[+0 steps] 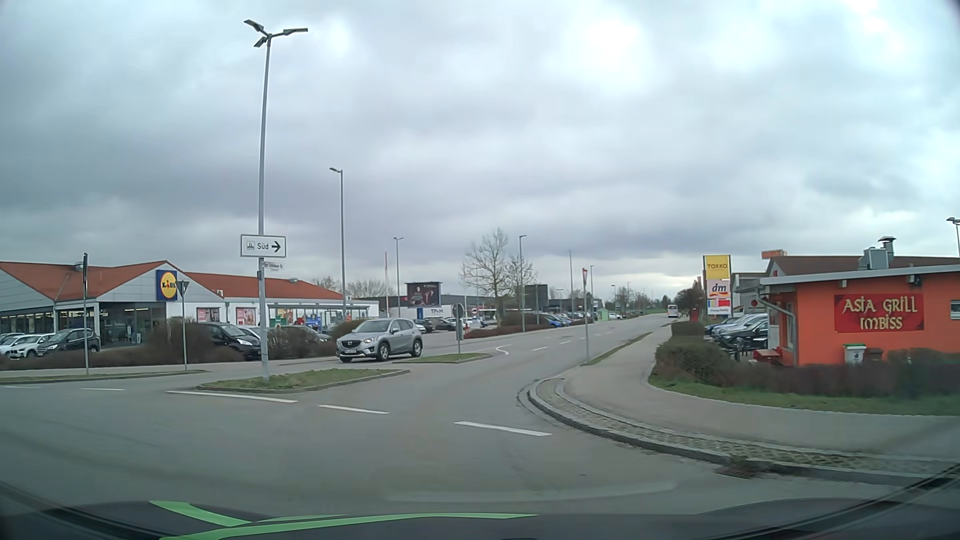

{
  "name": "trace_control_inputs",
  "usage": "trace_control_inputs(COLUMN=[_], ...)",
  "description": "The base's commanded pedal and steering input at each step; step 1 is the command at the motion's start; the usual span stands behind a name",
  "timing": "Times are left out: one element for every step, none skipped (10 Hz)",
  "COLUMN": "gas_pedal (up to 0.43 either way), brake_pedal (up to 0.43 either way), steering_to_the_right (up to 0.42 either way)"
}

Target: Follow the waypoints while adhering to traffic rules and regulations

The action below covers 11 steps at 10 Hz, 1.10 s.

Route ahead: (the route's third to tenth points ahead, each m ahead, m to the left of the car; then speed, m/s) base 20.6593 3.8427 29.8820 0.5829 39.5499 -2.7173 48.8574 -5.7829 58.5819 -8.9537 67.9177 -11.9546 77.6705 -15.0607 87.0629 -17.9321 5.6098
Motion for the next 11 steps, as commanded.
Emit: trace_control_inputs(gas_pedal=[0.098, 0.098, 0.098, 0.11, 0.11, 0.11, 0.11, 0.11, 0.11, 0.11, 0.11], brake_pedal=[0.0, 0.0, 0.0, 0.0, 0.0, 0.0, 0.0, 0.0, 0.0, 0.0, 0.0], steering_to_the_right=[-0.14, -0.117, -0.089, -0.074, -0.065, -0.057, -0.041, -0.021, 0.007, 0.023, 0.026])
